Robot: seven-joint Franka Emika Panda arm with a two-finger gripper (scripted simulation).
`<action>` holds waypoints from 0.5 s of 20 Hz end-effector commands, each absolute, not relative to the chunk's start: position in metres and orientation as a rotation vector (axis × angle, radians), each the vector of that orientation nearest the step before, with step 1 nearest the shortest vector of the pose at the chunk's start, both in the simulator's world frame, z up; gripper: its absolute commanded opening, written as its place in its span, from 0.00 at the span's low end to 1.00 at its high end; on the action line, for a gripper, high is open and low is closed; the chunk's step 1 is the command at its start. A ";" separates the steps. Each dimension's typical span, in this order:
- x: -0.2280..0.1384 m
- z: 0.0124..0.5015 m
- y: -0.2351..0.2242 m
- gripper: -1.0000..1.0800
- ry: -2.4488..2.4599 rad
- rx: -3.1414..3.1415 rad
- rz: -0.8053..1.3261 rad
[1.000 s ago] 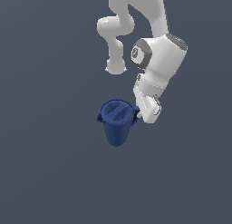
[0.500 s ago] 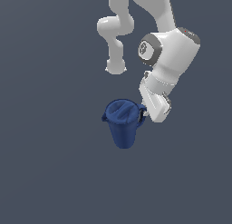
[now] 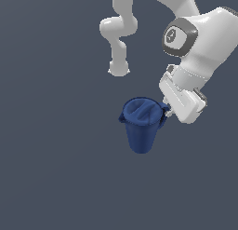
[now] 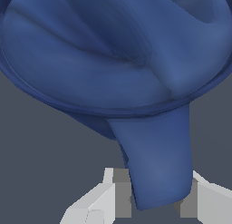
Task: Pick up the object and move it to a goal position.
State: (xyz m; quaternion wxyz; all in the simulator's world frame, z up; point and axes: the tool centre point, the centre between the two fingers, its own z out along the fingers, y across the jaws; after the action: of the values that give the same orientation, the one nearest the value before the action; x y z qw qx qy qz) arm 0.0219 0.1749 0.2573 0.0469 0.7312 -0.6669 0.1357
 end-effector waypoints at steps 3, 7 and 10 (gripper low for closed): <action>0.032 0.281 0.202 0.00 -2.037 2.233 0.415; 0.040 0.298 0.223 0.00 -2.036 2.233 0.415; 0.046 0.310 0.236 0.00 -2.036 2.234 0.414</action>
State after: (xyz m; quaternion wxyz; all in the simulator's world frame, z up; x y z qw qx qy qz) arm 0.0428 0.2294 0.3018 0.0468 0.7317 -0.6664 0.1351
